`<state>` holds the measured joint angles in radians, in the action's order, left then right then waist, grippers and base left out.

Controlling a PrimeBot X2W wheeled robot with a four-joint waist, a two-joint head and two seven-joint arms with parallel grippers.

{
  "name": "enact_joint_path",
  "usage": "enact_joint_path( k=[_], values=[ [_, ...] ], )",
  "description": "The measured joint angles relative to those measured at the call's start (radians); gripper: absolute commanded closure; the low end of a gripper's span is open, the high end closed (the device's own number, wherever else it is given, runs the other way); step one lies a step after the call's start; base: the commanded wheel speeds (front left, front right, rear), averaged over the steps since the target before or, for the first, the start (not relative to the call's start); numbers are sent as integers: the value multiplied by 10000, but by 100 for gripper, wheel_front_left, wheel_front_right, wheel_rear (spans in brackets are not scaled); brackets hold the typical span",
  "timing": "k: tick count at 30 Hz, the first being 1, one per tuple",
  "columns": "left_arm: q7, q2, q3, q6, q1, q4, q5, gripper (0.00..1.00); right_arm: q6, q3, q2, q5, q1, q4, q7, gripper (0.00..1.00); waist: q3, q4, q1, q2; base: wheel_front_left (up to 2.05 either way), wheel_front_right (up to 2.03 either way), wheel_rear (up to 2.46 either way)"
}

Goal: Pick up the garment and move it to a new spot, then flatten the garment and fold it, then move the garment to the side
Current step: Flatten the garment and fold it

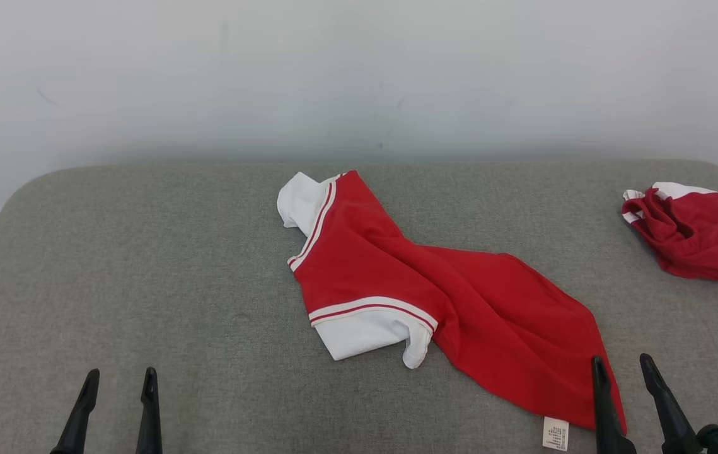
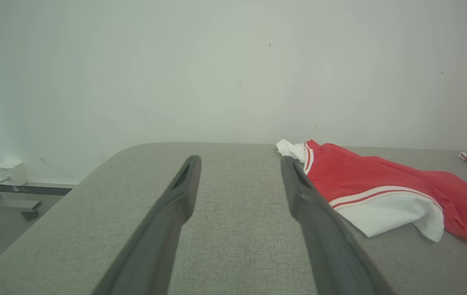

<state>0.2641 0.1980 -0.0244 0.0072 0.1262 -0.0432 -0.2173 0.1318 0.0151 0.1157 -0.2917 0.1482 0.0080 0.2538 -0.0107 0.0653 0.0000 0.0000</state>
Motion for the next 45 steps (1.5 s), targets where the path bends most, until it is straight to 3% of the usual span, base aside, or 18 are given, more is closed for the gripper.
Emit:
enact_joint_path(
  k=[12, 21, 38, 45],
  values=[
    [0, -416, -84, -704, -415, 949, -178, 0, 0, -671, 165, 15, -18, 403, -155, 0, 125, -324, -1, 0, 0, 0, 0],
    [-2, -782, -1110, -1223, -1946, 2930, -359, 0, 0, -556, 422, 192, -605, 1845, -167, 0, 624, -674, 1, 1, 0, 0, 0],
    [0, -1110, -3043, -1381, -4612, 7095, -1396, 0, 0, 387, 232, -159, -2789, 5584, 65, 0, 1726, -1436, 2, 2, 0, 0, 0],
    [13, -1103, -3590, -1381, -5468, 7983, -1730, 0, 0, 652, 63, -276, -3359, 6125, 79, 0, 2034, -1591, 1, 1, 0, 0, 0]
  ],
)
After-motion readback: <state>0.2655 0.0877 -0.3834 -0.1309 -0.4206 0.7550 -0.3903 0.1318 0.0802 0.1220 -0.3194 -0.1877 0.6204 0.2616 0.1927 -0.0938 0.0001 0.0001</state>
